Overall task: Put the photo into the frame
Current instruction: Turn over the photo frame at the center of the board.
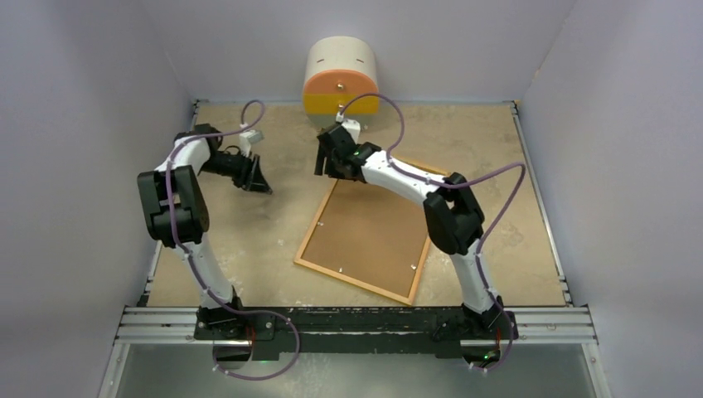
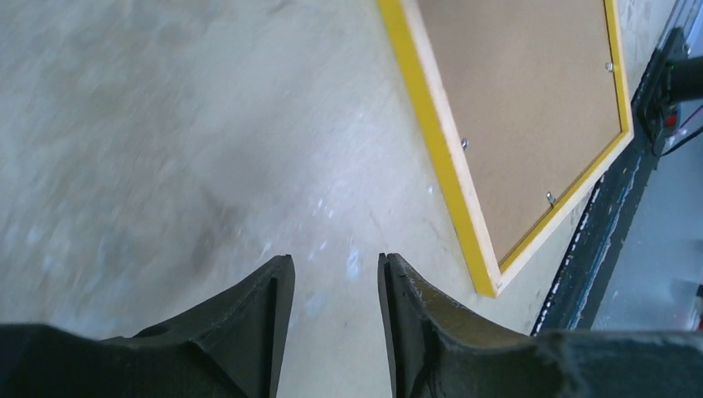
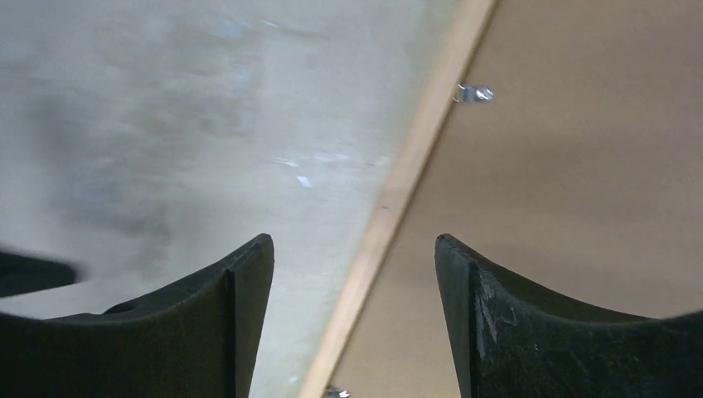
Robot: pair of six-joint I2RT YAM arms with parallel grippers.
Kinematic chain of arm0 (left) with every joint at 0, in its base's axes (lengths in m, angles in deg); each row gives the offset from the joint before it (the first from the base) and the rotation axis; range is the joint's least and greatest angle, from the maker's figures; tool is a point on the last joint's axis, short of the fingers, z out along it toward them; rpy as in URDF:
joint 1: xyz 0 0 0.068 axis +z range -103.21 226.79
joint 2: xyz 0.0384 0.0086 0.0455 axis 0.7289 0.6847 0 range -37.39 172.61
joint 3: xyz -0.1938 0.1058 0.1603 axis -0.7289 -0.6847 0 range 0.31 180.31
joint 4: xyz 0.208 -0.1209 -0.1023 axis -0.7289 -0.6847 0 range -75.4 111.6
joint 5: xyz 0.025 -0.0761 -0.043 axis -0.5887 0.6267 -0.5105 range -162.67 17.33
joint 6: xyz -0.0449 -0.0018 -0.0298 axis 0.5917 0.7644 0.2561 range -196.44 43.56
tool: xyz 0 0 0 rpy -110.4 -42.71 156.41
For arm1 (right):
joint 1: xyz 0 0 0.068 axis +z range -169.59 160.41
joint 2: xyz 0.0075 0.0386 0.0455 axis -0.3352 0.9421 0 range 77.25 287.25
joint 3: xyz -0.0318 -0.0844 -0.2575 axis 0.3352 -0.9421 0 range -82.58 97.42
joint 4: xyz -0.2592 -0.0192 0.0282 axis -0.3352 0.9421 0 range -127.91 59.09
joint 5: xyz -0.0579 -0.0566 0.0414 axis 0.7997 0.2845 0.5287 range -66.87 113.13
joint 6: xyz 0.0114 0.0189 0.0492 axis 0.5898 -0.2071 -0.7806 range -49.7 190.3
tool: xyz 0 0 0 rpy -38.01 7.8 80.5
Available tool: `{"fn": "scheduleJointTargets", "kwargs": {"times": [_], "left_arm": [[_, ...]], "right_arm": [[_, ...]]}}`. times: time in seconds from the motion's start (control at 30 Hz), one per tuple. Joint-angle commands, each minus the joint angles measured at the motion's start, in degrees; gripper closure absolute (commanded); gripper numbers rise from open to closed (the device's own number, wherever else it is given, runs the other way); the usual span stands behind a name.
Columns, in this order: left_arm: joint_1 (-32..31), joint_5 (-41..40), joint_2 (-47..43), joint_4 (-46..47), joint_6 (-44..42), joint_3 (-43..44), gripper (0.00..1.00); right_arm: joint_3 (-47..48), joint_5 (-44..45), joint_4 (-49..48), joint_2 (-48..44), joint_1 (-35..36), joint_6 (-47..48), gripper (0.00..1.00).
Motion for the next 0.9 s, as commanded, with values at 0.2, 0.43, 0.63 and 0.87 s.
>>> {"fn": "scheduleJointTargets", "kwargs": {"times": [0.2, 0.43, 0.63, 0.87], "left_arm": [[10.1, 3.6, -3.7, -12.7, -14.6, -0.9, 0.51], [11.3, 3.6, -5.2, -14.0, -17.5, -2.7, 0.49], [11.8, 3.8, -5.5, -14.3, -18.8, -3.5, 0.49], [11.9, 4.4, -5.5, -15.4, -19.4, -3.3, 0.50]], "right_arm": [[9.4, 16.7, 17.0, 8.9, 5.1, 0.0, 0.27], [17.0, 18.7, 20.2, 14.9, 8.1, -0.3, 0.31], [19.2, 19.1, 21.5, 17.3, 8.9, 0.0, 0.37], [22.2, 19.9, 22.3, 19.9, 10.5, 1.1, 0.51]]}}
